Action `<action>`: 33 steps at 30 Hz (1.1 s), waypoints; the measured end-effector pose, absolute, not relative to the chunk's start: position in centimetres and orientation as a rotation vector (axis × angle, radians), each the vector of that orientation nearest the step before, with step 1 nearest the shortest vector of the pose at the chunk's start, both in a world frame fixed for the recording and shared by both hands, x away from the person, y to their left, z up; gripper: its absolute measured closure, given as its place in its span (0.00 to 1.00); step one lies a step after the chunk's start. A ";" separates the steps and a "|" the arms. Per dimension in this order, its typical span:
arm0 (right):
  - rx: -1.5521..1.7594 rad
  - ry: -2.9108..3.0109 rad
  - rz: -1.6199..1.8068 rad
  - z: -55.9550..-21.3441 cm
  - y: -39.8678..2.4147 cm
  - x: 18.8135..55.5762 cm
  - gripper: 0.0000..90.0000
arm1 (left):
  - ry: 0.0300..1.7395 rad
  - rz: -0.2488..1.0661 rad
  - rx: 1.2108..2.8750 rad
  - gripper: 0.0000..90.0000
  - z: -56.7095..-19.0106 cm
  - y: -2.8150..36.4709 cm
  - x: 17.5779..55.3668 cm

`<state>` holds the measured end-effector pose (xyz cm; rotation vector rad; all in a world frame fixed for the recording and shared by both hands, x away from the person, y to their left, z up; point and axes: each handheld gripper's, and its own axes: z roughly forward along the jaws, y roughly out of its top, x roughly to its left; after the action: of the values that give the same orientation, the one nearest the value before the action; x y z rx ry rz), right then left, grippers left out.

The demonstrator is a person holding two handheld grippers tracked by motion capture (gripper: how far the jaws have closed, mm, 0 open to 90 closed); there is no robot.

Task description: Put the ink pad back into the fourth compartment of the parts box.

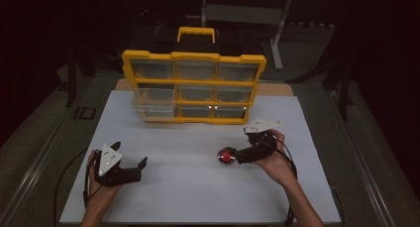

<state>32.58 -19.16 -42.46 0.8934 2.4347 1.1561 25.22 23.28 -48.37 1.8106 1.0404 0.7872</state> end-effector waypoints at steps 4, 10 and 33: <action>0.890 2.464 1.121 -42.7 -18.7 32.9 0.09 | 1.042 0.789 1.810 0.00 -48.4 23.3 25.2; 0.891 2.505 1.069 -43.0 -18.1 33.5 0.09 | 1.050 0.790 1.802 0.00 -48.3 23.5 25.3; 0.914 2.620 0.939 -45.5 -16.7 35.2 0.09 | 1.050 0.790 1.810 0.00 -48.4 23.4 25.3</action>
<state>35.15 -16.70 -45.49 0.9140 2.6195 0.9390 25.31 23.42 -48.43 1.8096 1.0501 0.7901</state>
